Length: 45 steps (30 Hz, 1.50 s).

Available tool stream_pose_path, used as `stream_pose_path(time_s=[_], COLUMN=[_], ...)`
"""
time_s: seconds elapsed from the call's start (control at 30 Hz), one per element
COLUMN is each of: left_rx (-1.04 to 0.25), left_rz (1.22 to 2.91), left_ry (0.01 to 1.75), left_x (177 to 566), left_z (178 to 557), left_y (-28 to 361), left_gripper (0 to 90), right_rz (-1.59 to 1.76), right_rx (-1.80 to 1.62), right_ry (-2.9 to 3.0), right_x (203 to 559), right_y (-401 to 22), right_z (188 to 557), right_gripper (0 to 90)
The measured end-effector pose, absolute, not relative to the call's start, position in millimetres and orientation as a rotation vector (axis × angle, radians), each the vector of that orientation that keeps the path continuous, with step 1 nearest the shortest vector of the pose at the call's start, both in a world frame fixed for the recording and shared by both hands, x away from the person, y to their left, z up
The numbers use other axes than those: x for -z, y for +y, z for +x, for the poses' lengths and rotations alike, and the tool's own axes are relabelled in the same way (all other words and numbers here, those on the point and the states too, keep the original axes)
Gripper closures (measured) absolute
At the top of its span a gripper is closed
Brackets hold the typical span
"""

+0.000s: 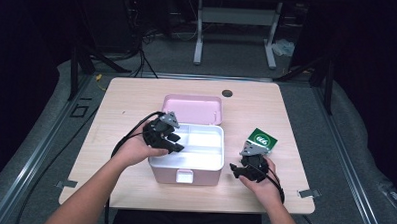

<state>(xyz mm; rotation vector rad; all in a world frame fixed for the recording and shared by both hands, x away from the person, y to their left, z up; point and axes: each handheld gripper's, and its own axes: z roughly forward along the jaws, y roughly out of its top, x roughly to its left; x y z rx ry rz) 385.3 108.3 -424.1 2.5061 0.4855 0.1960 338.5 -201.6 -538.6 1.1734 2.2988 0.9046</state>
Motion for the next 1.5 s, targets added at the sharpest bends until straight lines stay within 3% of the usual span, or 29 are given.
stream_pose_path(time_s=[0.13, 0.6, 1.5], left_rx=[-0.206, -0.272, -0.246], left_rz=[2.606, 2.872, 3.054], left_ry=[0.420, 0.251, 0.064], left_x=[421.1, 413.1, 421.3], left_z=[386.9, 390.4, 398.0], left_y=[95.7, 63.5, 38.1], left_gripper=[67.0, 79.0, 83.4], right_rz=[1.173, 1.169, 1.168], right_rx=[-0.906, -0.911, -0.911], right_ry=[2.300, 2.300, 2.310], right_x=[538.6, 538.4, 539.7], right_y=[-201.7, -201.7, -200.9], right_z=[338.5, 338.4, 338.9], right_gripper=[38.5, 38.5, 38.5])
